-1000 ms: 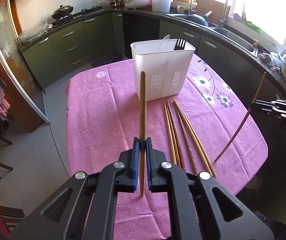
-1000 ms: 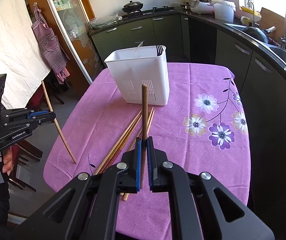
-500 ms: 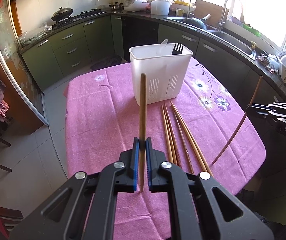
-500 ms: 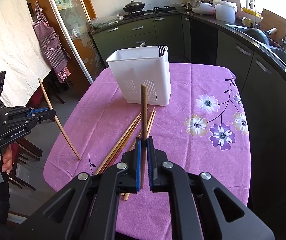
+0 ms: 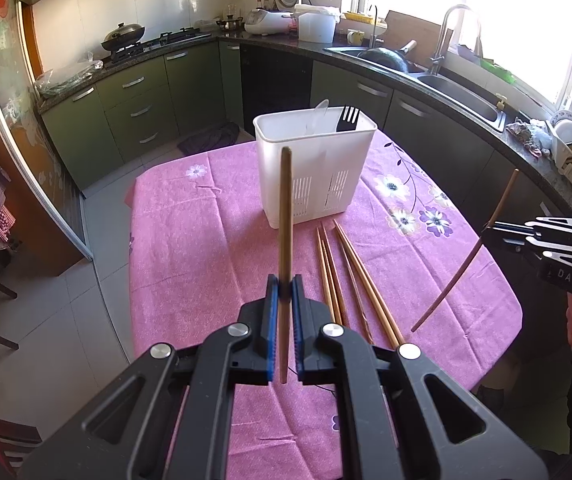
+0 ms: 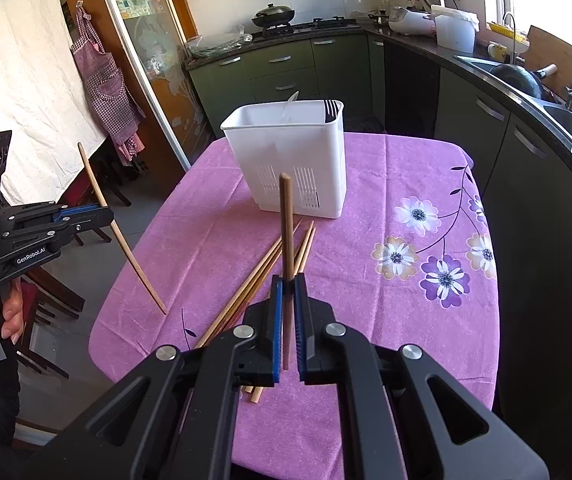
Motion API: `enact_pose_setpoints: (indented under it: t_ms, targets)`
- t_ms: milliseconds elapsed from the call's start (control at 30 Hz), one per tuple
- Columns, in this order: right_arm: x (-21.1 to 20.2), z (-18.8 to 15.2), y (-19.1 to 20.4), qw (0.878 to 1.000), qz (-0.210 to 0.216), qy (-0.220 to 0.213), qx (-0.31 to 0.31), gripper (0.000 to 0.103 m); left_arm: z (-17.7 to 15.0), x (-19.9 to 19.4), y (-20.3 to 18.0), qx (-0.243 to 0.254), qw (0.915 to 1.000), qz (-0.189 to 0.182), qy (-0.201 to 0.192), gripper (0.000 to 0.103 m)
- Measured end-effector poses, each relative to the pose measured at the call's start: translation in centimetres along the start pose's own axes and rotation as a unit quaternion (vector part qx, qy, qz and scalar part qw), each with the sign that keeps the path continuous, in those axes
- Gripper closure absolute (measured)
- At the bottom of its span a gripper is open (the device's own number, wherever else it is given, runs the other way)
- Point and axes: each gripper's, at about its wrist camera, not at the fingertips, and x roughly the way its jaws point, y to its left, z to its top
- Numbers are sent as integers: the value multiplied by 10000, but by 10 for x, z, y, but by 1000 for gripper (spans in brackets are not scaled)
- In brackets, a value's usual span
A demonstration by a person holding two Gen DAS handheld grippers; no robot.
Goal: Organize utensils
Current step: 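Lift the chopstick with the right tool while the left tool lifts its chopstick, then lower the left tool's chopstick into the basket while the right tool carries its chopstick toward it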
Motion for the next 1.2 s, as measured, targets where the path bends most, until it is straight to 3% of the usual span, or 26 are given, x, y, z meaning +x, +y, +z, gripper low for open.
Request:
enact_pose_setpoints:
  t_ms: [200, 533, 767, 933, 1133, 1200]
  targets:
    - [-1, 2, 0, 10000, -7, -4, -30, 97, 40, -19, -10, 102, 9995, -147, -261, 96]
    - [4, 4, -13, 10000, 44, 31, 78, 97, 148, -44, -18, 59, 9904, -73, -1381, 96]
    - [6, 4, -22, 9998, 109, 34, 156, 97, 196, -18, -23, -14, 9846, 124, -1743, 96]
    - [5, 6, -26, 9997, 143, 12, 189, 97, 198, 25, -25, -39, 9893, 206, -1441, 96]
    - [-11, 22, -28, 9995, 142, -217, 199, 97, 168, 68, -25, -5, 9964, 236, -818, 96]
    - [-20, 34, -26, 9991, 158, -353, 191, 97, 156, 75, -23, 41, 9975, 240, -665, 91]
